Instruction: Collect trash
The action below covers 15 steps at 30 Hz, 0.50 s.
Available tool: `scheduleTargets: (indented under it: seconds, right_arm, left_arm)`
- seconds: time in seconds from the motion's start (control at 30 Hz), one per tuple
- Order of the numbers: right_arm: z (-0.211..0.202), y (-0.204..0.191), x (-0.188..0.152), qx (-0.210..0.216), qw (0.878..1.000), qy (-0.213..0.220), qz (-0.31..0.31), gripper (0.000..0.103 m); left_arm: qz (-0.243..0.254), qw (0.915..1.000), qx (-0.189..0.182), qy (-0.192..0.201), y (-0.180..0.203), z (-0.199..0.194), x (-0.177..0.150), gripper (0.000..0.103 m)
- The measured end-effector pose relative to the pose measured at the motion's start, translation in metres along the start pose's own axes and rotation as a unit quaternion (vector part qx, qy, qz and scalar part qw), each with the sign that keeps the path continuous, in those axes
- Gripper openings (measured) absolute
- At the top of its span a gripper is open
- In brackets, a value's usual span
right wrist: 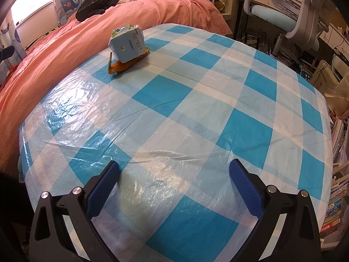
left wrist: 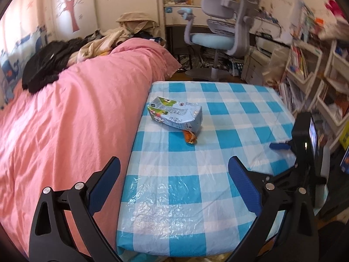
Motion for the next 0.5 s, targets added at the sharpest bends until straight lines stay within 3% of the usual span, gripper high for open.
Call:
scheduleTargets:
  seconds: [0.23, 0.5]
  right_arm:
    - [0.0, 0.0, 0.0, 0.0, 1.0, 0.0, 0.0, 0.096]
    - [0.0, 0.0, 0.0, 0.0, 1.0, 0.0, 0.0, 0.096]
  left_arm:
    - [0.08, 0.9963, 0.028, 0.01, 0.016, -0.011, -0.004, 0.095]
    - [0.05, 0.9981, 0.01, 0.035, 0.0, -0.027, 0.003, 0.095]
Point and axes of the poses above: each gripper's, at about its wrist camera, not at the fingertips, and z roughly the way its jaws point, y to its right, x to its top, the point moved 7 cm from there along z, roughly the way its jaws point, and after that the axes turned 13 degrees about z, right-handed, at the moved point
